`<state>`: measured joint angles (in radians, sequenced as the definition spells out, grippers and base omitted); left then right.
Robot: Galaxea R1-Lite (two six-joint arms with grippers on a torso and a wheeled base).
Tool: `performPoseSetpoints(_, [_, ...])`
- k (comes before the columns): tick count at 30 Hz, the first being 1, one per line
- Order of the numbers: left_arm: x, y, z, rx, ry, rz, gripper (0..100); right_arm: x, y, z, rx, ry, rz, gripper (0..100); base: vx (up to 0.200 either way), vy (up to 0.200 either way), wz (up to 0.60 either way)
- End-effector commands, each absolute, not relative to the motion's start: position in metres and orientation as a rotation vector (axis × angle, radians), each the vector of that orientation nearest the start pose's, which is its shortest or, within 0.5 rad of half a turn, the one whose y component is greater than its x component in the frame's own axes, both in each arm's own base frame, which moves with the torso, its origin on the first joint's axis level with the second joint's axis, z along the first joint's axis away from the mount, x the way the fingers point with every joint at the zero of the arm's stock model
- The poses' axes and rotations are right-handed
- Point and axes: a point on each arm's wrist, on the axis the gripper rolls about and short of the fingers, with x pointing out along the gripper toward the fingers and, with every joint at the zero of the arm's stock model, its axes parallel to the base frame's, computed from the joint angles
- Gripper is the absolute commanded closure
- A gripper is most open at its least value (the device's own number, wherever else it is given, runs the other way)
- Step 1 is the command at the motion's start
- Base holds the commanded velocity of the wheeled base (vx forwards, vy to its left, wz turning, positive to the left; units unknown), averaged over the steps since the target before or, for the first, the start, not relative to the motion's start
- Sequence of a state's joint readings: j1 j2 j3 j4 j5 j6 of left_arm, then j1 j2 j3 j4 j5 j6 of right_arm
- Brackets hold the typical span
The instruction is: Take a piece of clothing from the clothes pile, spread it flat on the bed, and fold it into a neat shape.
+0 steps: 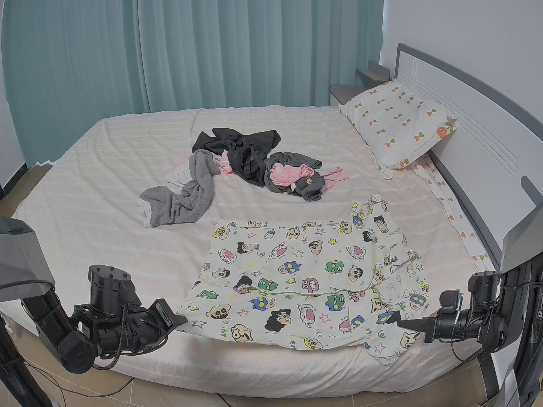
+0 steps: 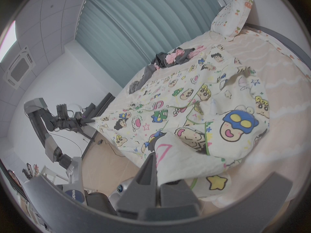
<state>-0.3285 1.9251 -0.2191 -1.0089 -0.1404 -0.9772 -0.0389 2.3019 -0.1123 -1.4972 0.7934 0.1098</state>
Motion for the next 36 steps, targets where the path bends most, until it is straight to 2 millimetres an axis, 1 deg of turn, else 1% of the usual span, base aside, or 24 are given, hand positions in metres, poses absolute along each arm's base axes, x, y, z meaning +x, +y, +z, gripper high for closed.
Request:
performPoseSetpoints(1, [0.221, -0.078, 0.033, -0.834, 0.837, -0.053, 100, 0.229, -0.002, -0.001, 0.414, 0.619, 0.692, 100, 0.000, 0.000, 0.00])
performPoseSetpoints(3, [0.220, -0.081, 0.033, -0.810, 0.828, -0.052, 100, 0.227, -0.005, 0.006, 0.431, 0.598, 0.705, 100, 0.000, 0.000, 0.00])
performPoseSetpoints(6, [0.218, -0.085, 0.033, -0.770, 0.821, -0.058, 100, 0.227, -0.006, 0.010, 0.436, 0.581, 0.714, 100, 0.000, 0.000, 0.00])
performPoseSetpoints(7, [0.217, -0.090, 0.034, -0.748, 0.816, -0.071, 100, 0.229, -0.007, 0.013, 0.439, 0.567, 0.711, 100, 0.000, 0.000, 0.00])
performPoseSetpoints(10, [0.218, -0.094, 0.035, -0.740, 0.810, -0.078, 100, 0.232, -0.007, 0.018, 0.456, 0.552, 0.706, 100, 0.000, 0.000, 0.00])
performPoseSetpoints(13, [0.228, -0.097, 0.038, -0.746, 0.796, -0.075, 100, 0.241, -0.008, 0.028, 0.472, 0.508, 0.705, 100, 0.000, 0.000, 0.00])
performPoseSetpoints(17, [0.236, -0.099, 0.040, -0.747, 0.817, -0.056, 100, 0.248, -0.009, 0.033, 0.487, 0.485, 0.701, 100, 0.000, 0.000, 0.00])
performPoseSetpoints(19, [0.246, -0.101, 0.042, -0.749, 0.877, -0.004, 100, 0.252, -0.009, 0.037, 0.492, 0.475, 0.700, 100, 0.000, 0.000, 0.00])
performPoseSetpoints(22, [0.262, -0.102, 0.050, -0.795, 0.918, 0.064, 100, 0.252, -0.009, 0.036, 0.496, 0.483, 0.698, 100, 0.000, 0.000, 0.00])
performPoseSetpoints(28, [0.278, -0.107, 0.058, -0.793, 0.945, 0.088, 100, 0.253, -0.010, 0.035, 0.497, 0.482, 0.697, 100, 0.000, 0.000, 0.00])
performPoseSetpoints(29, [0.279, -0.107, 0.059, -0.795, 0.946, 0.089, 100, 0.254, -0.010, 0.035, 0.497, 0.482, 0.697, 100, 0.000, 0.000, 0.00])
performPoseSetpoints(33, [0.295, -0.107, 0.060, -0.847, 0.946, 0.135, 100, 0.256, -0.010, 0.034, 0.507, 0.501, 0.691, 100, 0.000, 0.000, 0.00])
performPoseSetpoints(36, [0.301, -0.107, 0.054, -0.844, 0.978, 0.164, 100, 0.260, -0.010, 0.033, 0.514, 0.515, 0.686, 100, 0.000, 0.000, 0.00])
